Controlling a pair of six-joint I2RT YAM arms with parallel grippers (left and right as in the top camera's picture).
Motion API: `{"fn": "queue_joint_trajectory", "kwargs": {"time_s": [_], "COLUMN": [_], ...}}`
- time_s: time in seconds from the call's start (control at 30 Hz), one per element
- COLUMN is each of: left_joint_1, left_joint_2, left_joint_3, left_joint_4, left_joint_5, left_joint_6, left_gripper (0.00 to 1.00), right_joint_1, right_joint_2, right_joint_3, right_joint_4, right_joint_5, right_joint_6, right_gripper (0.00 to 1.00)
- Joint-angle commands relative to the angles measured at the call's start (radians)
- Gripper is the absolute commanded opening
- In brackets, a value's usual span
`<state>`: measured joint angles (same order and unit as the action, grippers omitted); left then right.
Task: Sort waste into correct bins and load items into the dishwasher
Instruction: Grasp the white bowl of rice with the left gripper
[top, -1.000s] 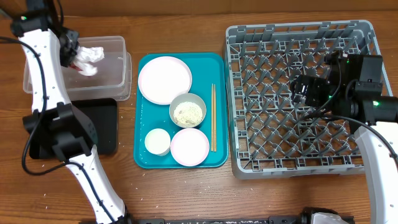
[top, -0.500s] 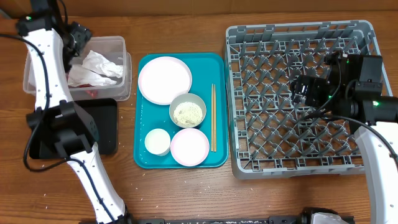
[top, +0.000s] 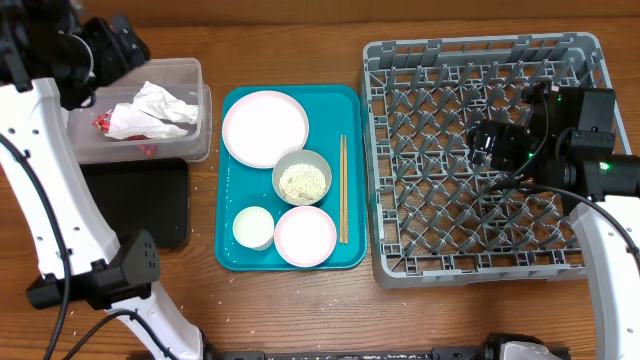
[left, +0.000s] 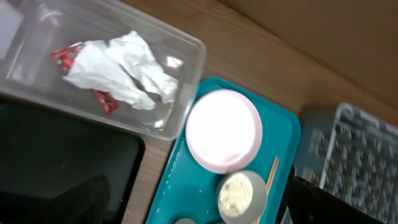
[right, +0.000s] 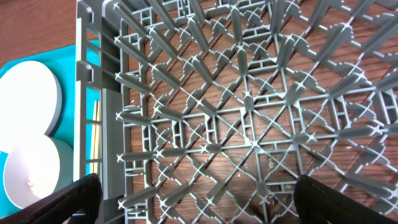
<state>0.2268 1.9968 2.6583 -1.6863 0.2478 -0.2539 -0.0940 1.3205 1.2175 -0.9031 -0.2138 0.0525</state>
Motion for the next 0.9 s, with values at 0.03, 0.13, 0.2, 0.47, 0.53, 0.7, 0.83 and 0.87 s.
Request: {"fn": "queue_joint_trajectory", "kwargs": {"time_s": [0.03,0.13,0.2,0.47,0.53,0.7,0.83,0.87], "left_joint_1": [-0.120,-0.253,-0.338,-0.595,-0.631,-0.682,-0.702,-0.703], "left_joint_2": [0.019,0.031,0.050,0.195,0.246,0.365,0.408,0.418], "left_joint_3": [-0.075,-0.147,-0.199,-0.383,-0.409,-0.418,-0.418,-0.418], "left_joint_4": [-0.003,-0.003,0.001,0.076,0.091,0.092,0.122,0.132], "left_joint_5": [0.124,0.087,0.033,-0.116,-0.135,-0.136,-0.136,-0.137], "left_joint_6": [0.183,0.275,0.312,0.309,0.293,0.272,0.237,0.217], "left_gripper": [0.91,0.91,0.91,0.79,0.75,0.67,0.65,0.64], "right_joint_1": [-0.003,-0.003,-0.003,-0.003,-0.003,-0.003,-0.003,-0.003], "right_joint_2": [-0.002,-0.002,-0.002,-0.002,-0.002,-0.002,-0.002,-0.002], "right_joint_3": [0.019,0.019,0.019,0.019,0.019,0.019,0.019,0.019], "right_joint_4": [0.016,0.010,0.010,0.007,0.005,0.004,0.003,0.003], "right_joint_5": [-0.009,-0.009,-0.009,-0.008,-0.008,-0.008,-0.008,-0.008], "right_joint_6": [0.003,0.003,0.003,0.003,0.003,-0.002,-0.001,-0.001], "right_gripper": [1.00,1.00,1.00,1.00,1.00,1.00,1.00,1.00]}}
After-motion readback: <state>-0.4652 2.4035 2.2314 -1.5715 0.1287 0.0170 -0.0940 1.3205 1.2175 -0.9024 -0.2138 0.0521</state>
